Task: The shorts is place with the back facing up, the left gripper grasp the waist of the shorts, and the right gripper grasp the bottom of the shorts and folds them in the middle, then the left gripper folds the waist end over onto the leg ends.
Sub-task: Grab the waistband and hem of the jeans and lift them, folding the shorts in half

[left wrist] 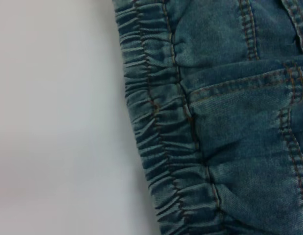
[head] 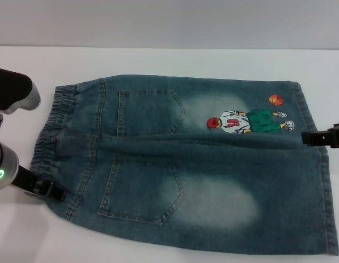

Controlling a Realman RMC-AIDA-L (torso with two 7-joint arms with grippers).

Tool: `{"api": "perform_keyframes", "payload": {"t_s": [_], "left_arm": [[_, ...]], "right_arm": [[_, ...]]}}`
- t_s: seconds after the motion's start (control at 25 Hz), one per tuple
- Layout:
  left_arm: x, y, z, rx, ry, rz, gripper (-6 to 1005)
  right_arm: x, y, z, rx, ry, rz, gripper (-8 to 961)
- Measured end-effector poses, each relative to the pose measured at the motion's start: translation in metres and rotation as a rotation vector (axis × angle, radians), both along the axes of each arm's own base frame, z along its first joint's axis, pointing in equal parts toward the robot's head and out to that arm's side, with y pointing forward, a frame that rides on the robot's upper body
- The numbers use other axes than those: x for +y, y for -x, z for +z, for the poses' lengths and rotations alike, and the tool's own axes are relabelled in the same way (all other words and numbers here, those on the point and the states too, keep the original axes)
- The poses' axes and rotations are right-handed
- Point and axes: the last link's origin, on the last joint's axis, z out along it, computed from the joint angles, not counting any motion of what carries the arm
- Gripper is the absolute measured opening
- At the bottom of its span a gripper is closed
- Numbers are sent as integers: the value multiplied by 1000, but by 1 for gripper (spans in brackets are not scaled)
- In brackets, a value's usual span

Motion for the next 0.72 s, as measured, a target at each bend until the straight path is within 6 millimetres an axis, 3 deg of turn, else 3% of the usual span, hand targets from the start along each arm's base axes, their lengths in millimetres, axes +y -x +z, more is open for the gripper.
{"api": "perform_keyframes", "payload": {"t_s": [0.72], "left_arm": [[1, 2, -3, 7, 16, 8, 835]], "right_arm": [[-1, 0, -1, -1, 8, -2, 732]]}}
